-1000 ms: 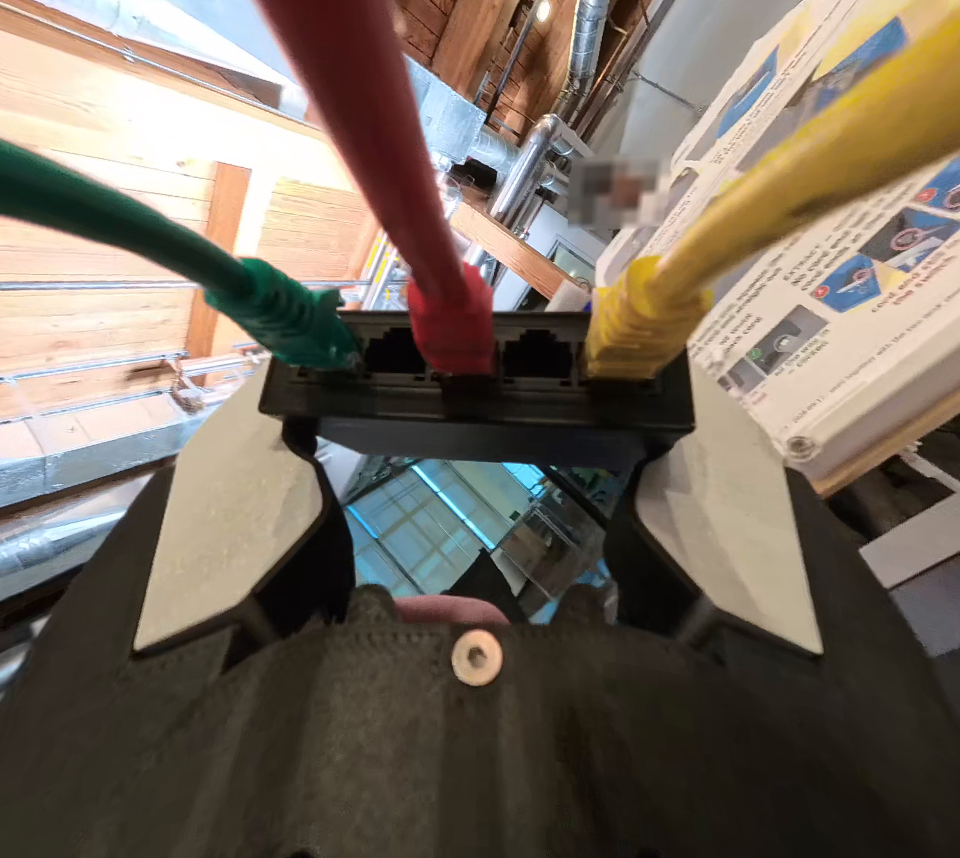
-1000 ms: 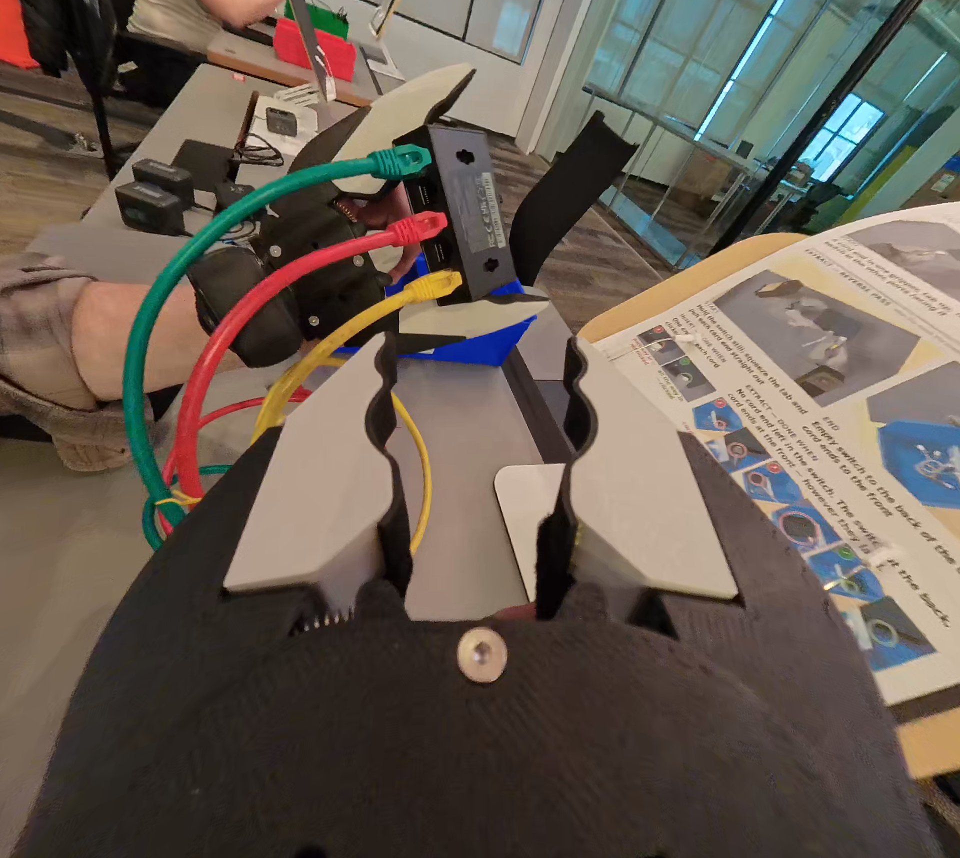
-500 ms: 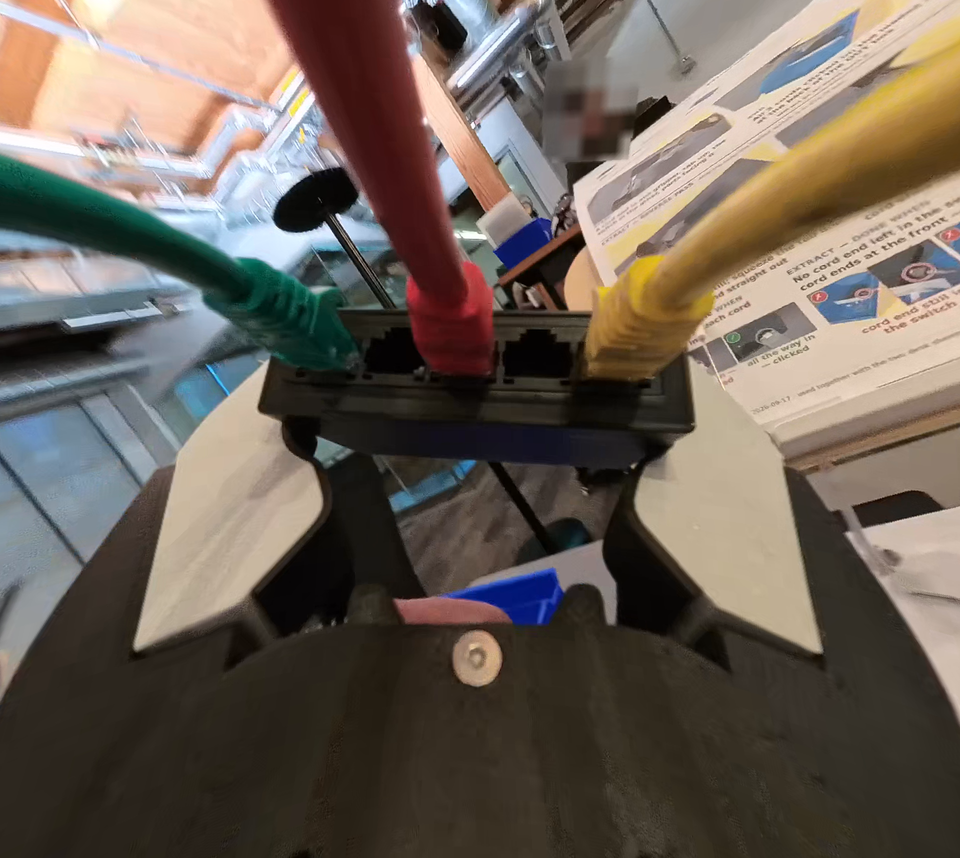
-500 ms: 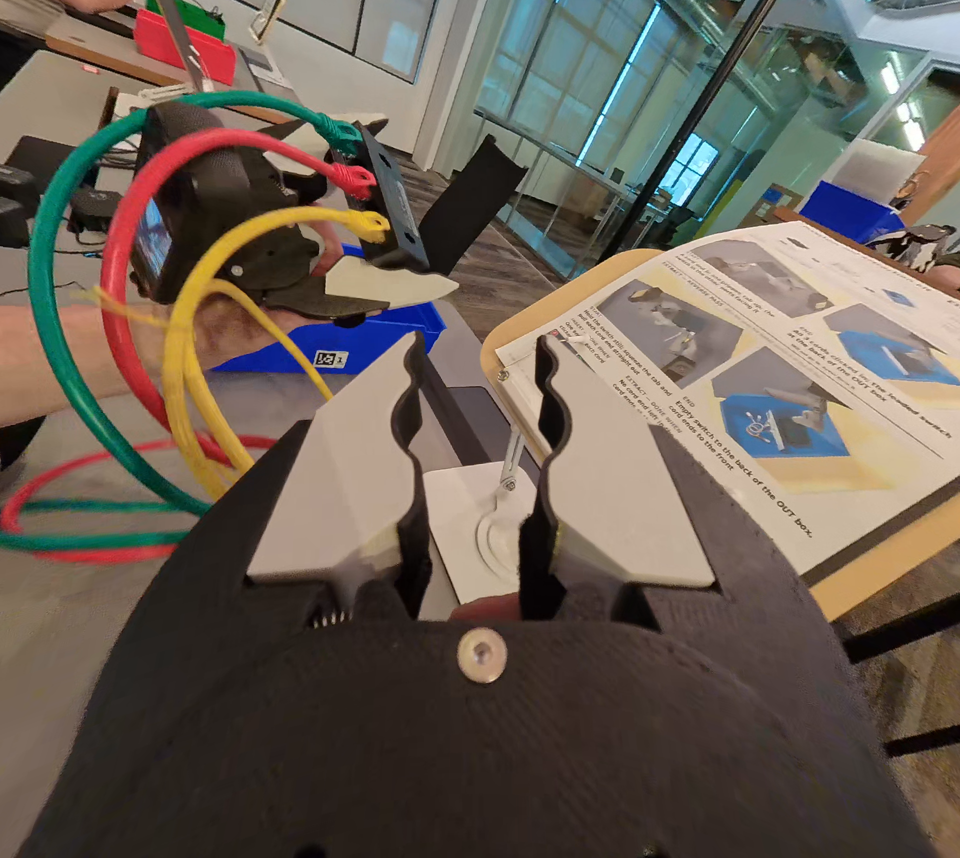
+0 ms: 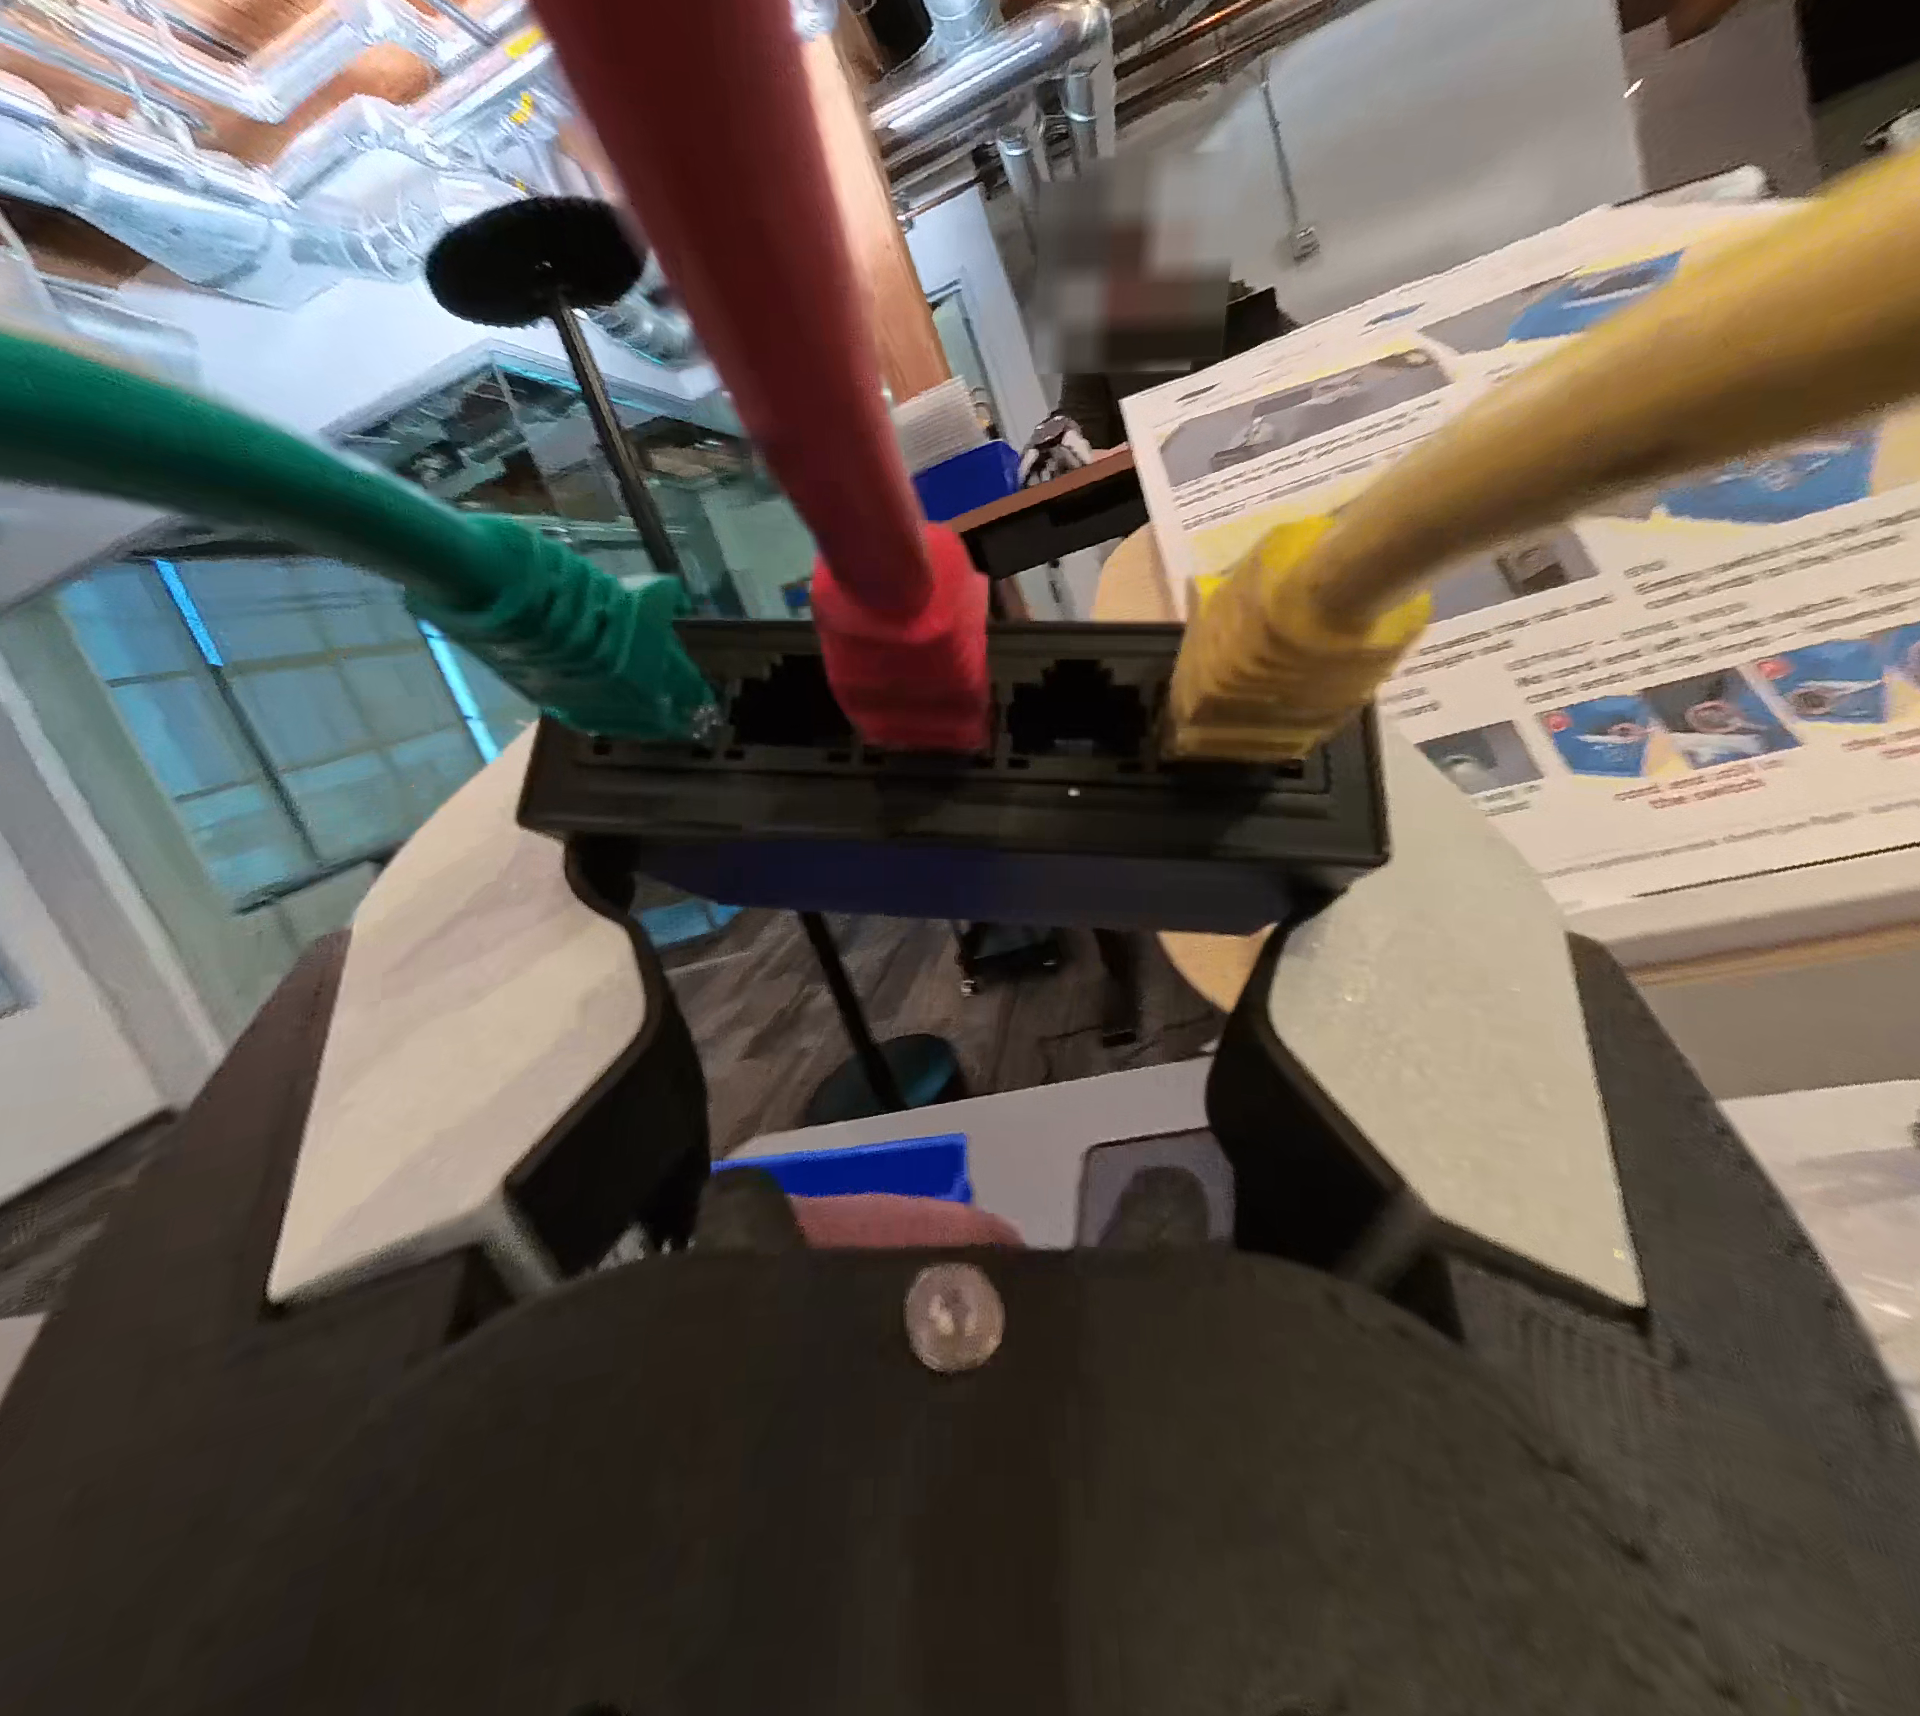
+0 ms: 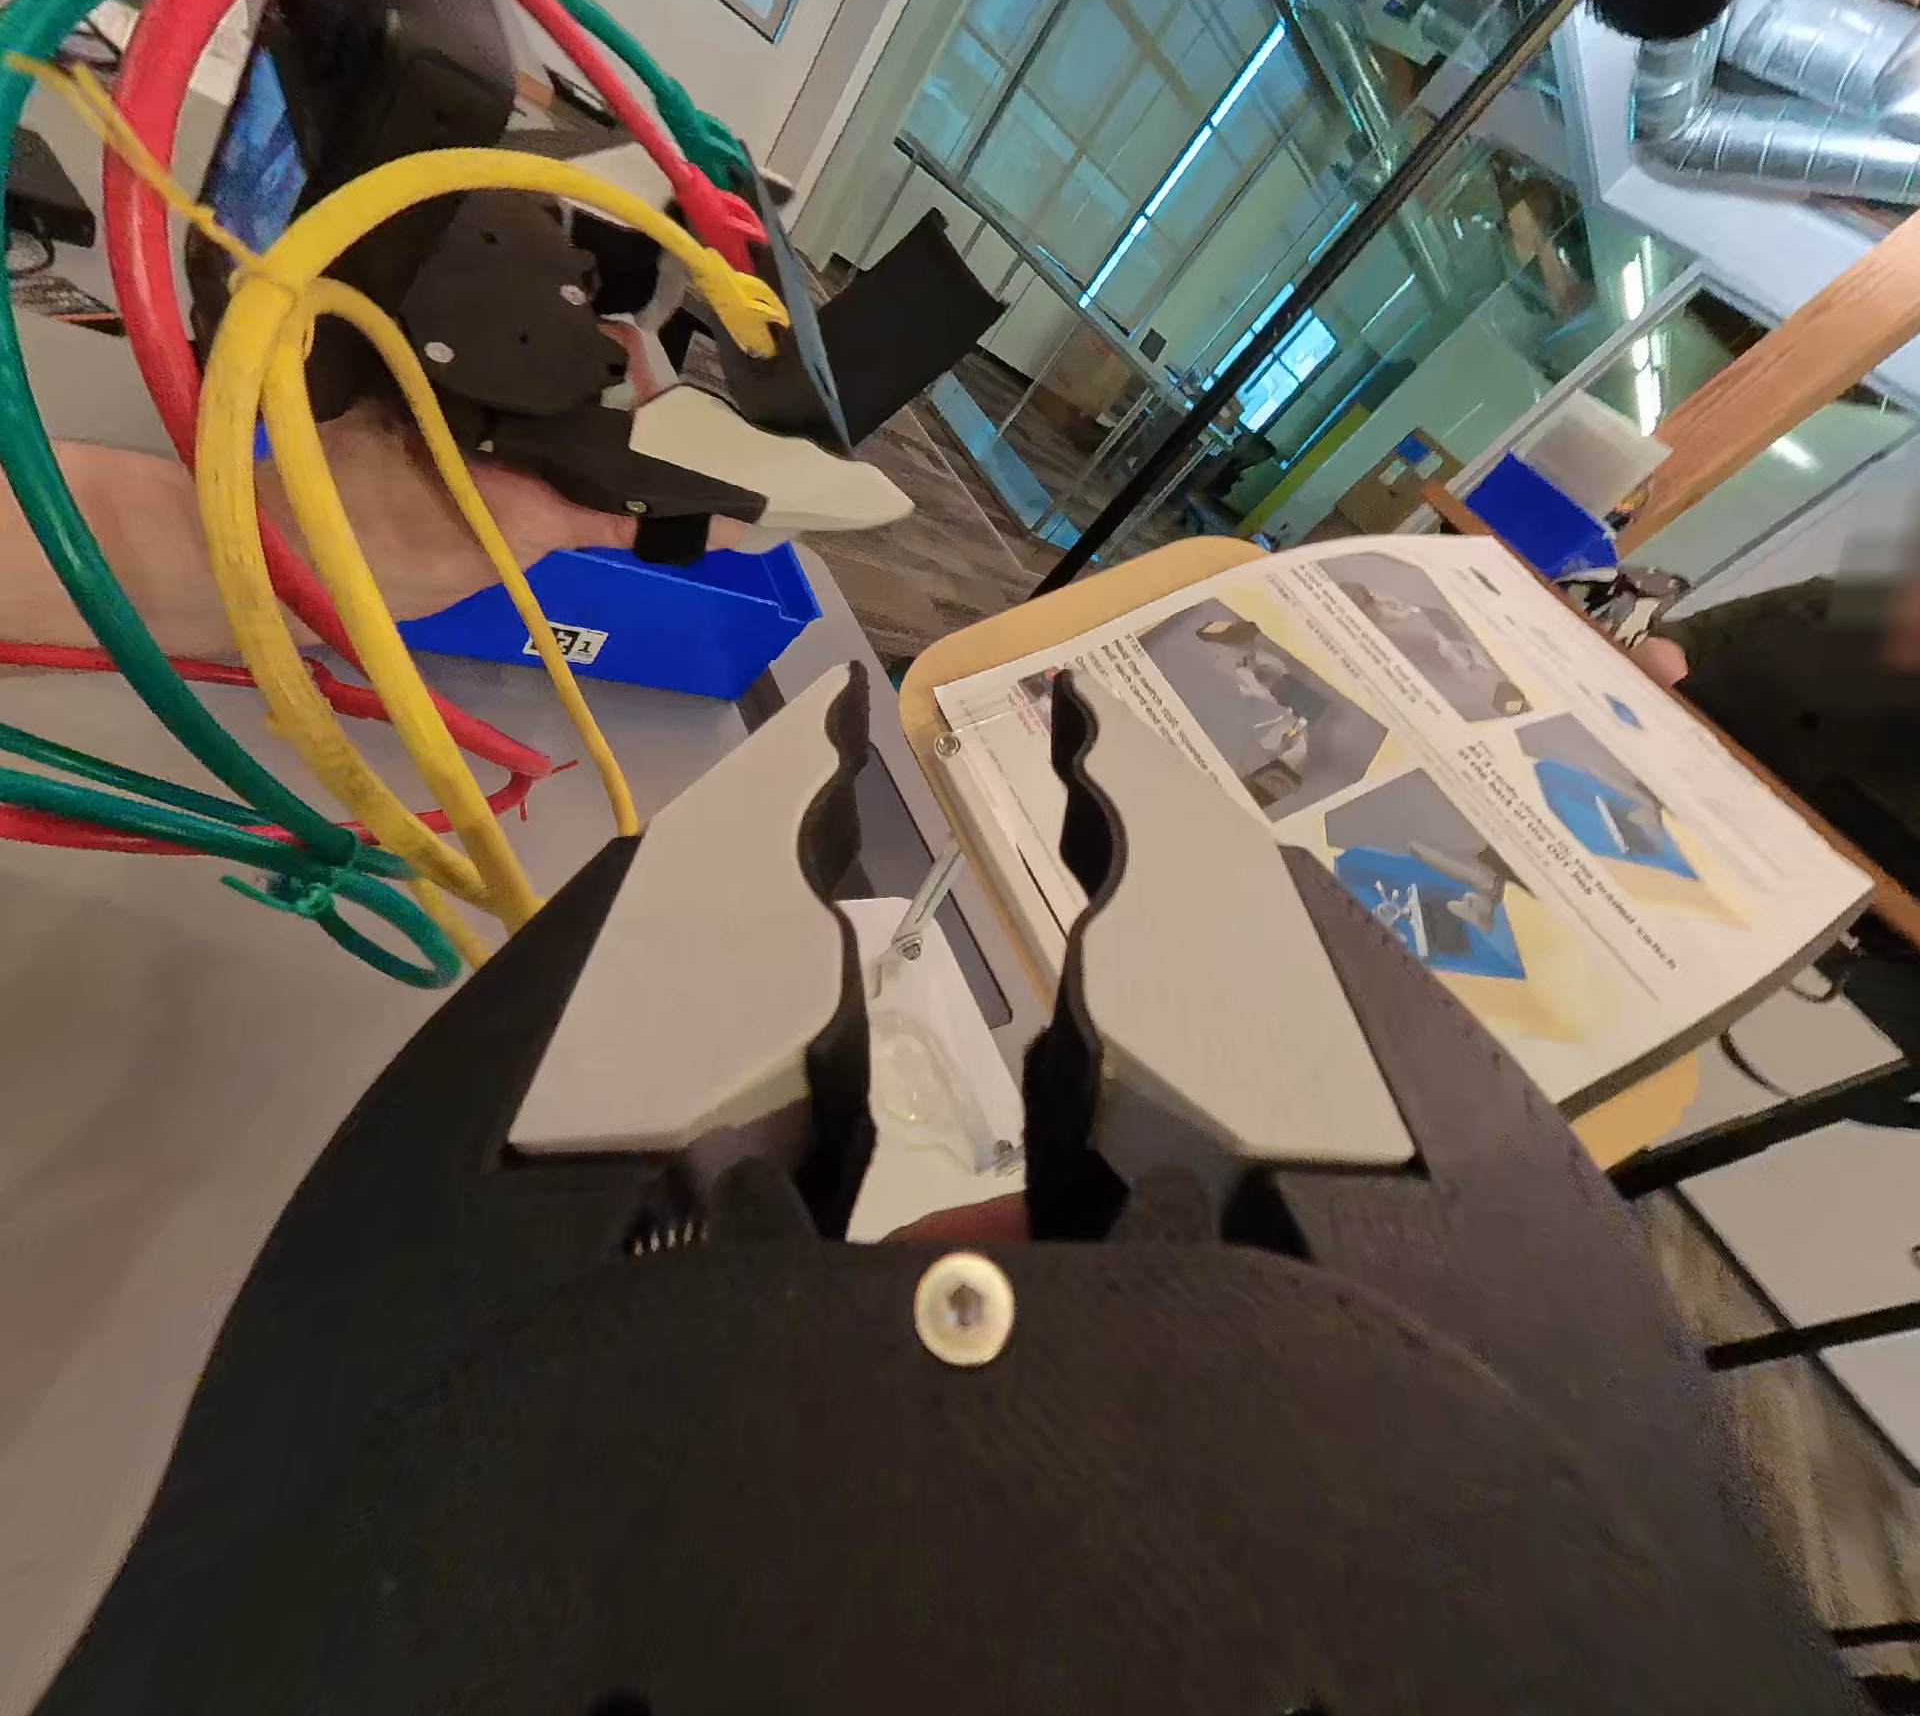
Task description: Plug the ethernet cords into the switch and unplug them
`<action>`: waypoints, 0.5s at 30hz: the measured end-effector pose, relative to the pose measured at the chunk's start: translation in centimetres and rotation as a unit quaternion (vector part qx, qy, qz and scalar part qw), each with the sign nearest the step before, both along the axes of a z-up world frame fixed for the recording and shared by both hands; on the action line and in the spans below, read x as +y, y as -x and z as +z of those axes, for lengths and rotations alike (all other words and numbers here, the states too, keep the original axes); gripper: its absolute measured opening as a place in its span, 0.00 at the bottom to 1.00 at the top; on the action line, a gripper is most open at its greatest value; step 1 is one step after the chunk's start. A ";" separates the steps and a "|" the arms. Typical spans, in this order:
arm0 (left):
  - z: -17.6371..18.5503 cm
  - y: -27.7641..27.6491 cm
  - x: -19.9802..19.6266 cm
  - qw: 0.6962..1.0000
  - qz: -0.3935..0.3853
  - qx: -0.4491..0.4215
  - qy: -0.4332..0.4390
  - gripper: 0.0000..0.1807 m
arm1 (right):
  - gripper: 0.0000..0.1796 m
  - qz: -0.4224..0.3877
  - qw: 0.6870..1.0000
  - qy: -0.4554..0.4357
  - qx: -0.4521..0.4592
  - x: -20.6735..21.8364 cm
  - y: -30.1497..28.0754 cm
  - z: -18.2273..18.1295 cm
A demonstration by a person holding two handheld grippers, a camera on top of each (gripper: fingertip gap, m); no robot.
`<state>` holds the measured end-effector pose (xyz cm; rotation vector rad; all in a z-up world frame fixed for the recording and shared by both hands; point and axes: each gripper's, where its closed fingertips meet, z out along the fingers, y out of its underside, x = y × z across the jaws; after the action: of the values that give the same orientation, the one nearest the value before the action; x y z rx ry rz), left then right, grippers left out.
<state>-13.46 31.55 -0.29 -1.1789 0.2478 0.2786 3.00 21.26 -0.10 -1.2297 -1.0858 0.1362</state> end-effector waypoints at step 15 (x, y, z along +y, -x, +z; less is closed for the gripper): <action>-0.1 -5.5 -1.7 0.961 -0.207 -0.175 0.055 0.69 | 0.16 0.082 0.979 -0.128 -0.133 -2.2 8.1 2.9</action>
<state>-7.96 29.88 -0.39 -1.2324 0.1944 -0.3149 -5.06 19.05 2.81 -0.9426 -1.3919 -0.0446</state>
